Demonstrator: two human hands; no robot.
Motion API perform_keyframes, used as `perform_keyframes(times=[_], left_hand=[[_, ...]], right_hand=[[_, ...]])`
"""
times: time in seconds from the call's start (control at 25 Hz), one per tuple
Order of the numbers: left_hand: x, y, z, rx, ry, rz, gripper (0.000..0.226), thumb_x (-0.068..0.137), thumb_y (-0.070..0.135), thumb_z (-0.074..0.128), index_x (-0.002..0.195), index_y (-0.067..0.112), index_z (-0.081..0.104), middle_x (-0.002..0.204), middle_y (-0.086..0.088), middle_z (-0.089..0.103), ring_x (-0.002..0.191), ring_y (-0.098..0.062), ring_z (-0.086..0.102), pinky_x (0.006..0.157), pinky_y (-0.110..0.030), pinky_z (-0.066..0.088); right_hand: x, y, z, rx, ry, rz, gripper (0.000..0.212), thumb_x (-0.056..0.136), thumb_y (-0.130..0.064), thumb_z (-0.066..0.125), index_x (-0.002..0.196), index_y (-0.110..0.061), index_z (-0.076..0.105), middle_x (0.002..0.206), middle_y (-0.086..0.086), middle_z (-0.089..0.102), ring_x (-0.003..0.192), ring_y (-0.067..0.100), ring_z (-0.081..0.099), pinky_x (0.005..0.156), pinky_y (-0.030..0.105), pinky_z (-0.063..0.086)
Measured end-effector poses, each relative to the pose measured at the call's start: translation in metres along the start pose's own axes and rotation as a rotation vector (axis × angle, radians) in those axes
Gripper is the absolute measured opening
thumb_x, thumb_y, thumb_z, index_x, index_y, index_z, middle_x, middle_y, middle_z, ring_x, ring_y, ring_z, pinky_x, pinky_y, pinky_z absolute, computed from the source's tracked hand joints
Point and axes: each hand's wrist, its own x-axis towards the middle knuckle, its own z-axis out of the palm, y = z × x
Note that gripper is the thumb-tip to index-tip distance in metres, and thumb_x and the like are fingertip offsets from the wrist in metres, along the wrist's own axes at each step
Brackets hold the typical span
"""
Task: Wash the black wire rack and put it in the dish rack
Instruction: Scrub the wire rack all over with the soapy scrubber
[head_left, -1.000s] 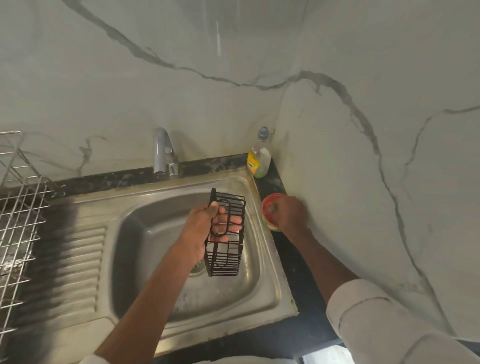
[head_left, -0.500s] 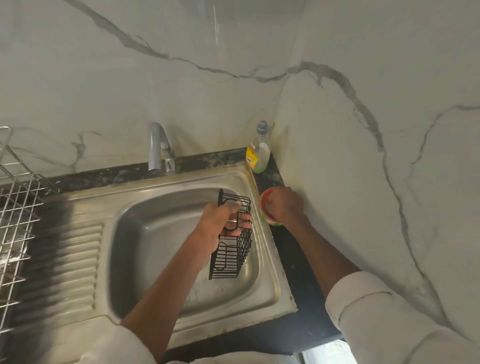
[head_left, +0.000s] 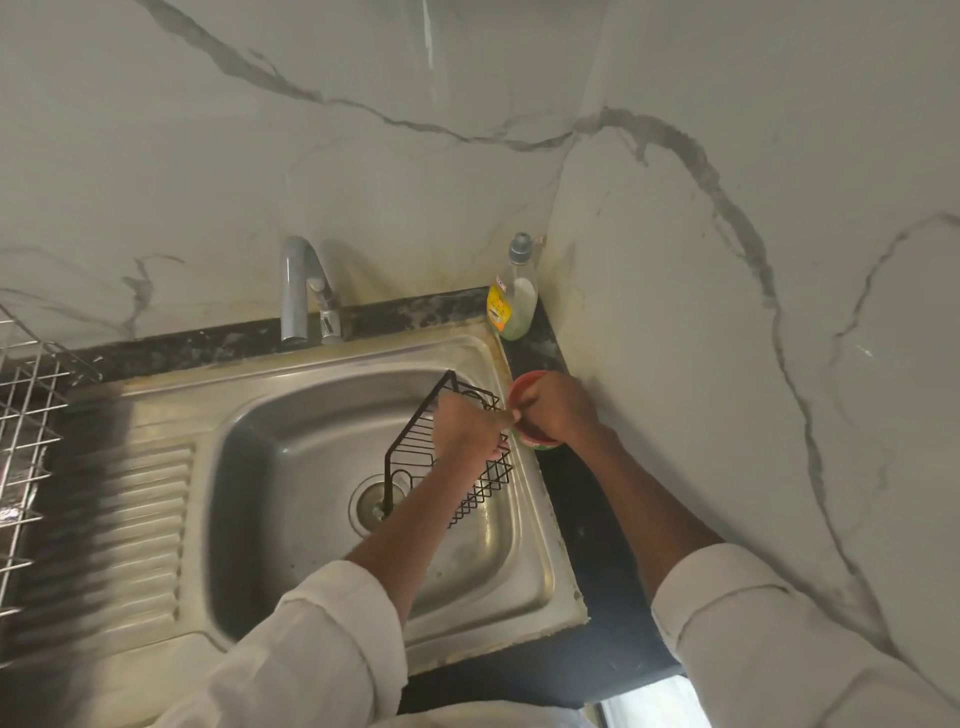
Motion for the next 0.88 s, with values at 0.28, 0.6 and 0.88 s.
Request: perform_keyframes(times=[0.28,0.6,0.88], left_hand=[[0.008,-0.001,0.008,-0.093,0.07,-0.04,0.039,0.083,0.008,0.092,0.106,-0.005,0.065,0.085,-0.02,0.076,0.051,-0.023,0.075,0.044,-0.035,0.061],[-0.002,0.005,0.002,-0.393,-0.047,-0.046,0.041,0.094,0.013,0.082,0.12,-0.009,0.06,0.091,-0.026,0.078,0.064,-0.028,0.079,0.051,-0.037,0.064],[-0.047,-0.038,-0.084,-0.719,-0.109,-0.068,0.052,0.112,0.058,0.038,0.101,0.015,0.065,0.086,-0.016,0.081,0.059,-0.026,0.076,0.055,-0.031,0.058]], right_hand=[[0.002,-0.015,0.023,-0.112,0.035,0.002,0.047,0.094,-0.048,0.067,0.121,-0.011,0.071,0.122,0.011,0.069,0.119,0.028,0.063,0.094,0.035,0.046],[-0.011,-0.006,-0.018,0.651,0.183,0.396,0.034,0.083,-0.018,0.076,0.115,-0.007,0.073,0.11,0.009,0.073,0.104,0.027,0.071,0.07,0.026,0.055],[-0.093,-0.058,0.004,1.455,0.057,0.119,0.025,0.09,0.01,0.068,0.108,-0.007,0.075,0.1,0.008,0.078,0.09,0.024,0.077,0.072,0.029,0.062]])
